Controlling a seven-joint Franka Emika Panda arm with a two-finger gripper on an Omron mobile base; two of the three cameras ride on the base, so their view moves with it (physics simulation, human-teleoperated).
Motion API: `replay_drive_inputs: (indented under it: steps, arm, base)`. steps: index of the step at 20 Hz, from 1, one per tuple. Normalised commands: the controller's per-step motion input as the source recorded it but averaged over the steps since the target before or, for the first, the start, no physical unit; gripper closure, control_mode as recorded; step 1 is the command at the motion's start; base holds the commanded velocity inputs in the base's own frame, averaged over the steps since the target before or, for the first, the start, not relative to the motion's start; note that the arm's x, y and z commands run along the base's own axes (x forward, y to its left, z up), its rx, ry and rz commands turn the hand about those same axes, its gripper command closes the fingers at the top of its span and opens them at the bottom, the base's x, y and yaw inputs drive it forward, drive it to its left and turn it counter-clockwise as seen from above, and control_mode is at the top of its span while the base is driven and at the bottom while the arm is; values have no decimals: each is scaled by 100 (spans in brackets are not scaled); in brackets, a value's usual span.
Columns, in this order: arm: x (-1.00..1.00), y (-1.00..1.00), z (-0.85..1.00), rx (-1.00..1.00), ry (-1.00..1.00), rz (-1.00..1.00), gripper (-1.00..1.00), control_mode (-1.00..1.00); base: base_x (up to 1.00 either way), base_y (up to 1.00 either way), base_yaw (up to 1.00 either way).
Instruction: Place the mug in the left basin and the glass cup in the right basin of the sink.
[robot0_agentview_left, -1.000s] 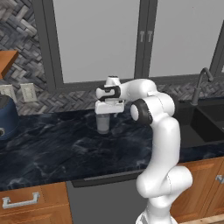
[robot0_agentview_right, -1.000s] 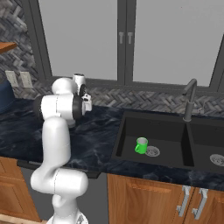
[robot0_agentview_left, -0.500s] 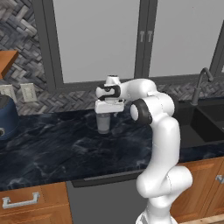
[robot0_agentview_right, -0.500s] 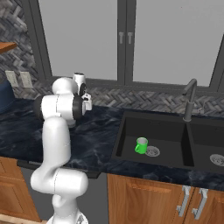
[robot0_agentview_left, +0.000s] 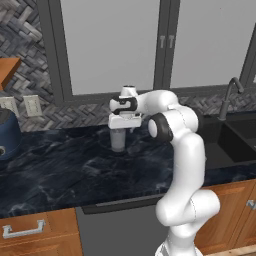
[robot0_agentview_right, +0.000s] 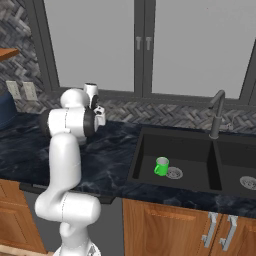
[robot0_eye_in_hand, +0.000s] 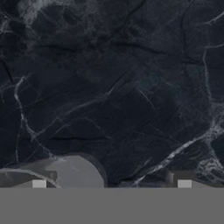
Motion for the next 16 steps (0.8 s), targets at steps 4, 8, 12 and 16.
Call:
replay_drive_inputs:
  steps: [4, 8, 12, 16]
  arm:
    - [13, 0, 0, 0, 0, 0, -100, -100]
    - [2, 0, -1, 0, 0, 0, -100, -100]
    - [0, 0, -6, 0, 0, 0, -100, -100]
    - [-4, 0, -8, 0, 0, 0, -100, -100]
  base:
    - [0, 0, 0]
    - [0, 0, 0]
    - [0, 0, 0]
    - [0, 0, 0]
